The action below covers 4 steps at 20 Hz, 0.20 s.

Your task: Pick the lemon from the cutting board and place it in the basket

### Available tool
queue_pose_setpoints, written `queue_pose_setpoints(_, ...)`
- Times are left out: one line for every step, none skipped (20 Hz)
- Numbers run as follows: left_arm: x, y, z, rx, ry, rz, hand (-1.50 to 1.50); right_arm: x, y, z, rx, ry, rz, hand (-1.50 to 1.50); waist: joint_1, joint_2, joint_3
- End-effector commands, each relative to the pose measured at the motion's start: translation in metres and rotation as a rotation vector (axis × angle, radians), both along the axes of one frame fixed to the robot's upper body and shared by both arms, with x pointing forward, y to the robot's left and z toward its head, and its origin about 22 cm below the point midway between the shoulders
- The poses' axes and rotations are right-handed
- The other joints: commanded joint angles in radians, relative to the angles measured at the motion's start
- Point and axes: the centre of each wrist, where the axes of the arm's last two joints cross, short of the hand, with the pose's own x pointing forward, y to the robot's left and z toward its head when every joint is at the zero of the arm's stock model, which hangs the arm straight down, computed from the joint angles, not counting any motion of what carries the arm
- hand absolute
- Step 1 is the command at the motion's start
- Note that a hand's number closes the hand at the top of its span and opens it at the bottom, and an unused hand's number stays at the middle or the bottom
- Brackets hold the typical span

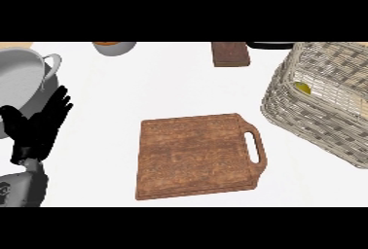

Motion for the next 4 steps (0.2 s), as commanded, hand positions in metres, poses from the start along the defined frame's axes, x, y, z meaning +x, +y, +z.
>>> queue_pose_setpoints(0.006, 0.006, 0.002, 0.007, -0.003, -0.014, 0.00, -0.057, -0.026, -0.001, 0.001, 0.034, 0.074, -1.50, 0.000, 0.002, 0.000)
queue_pose_setpoints(-0.003, 0.004, 0.006, -0.009, 0.008, -0.015, 0.00, -0.078, -0.039, -0.009, 0.003, 0.028, 0.081, -1.50, -0.003, -0.001, 0.001)
queue_pose_setpoints(-0.001, 0.001, 0.007, -0.013, -0.011, 0.000, 0.00, -0.086, -0.056, -0.017, 0.008, 0.033, 0.077, -1.50, 0.005, 0.002, 0.001)
queue_pose_setpoints(0.010, -0.001, 0.006, 0.001, -0.013, -0.016, 0.00, -0.092, -0.053, -0.010, -0.005, 0.051, 0.112, -1.50, 0.004, 0.004, 0.000)
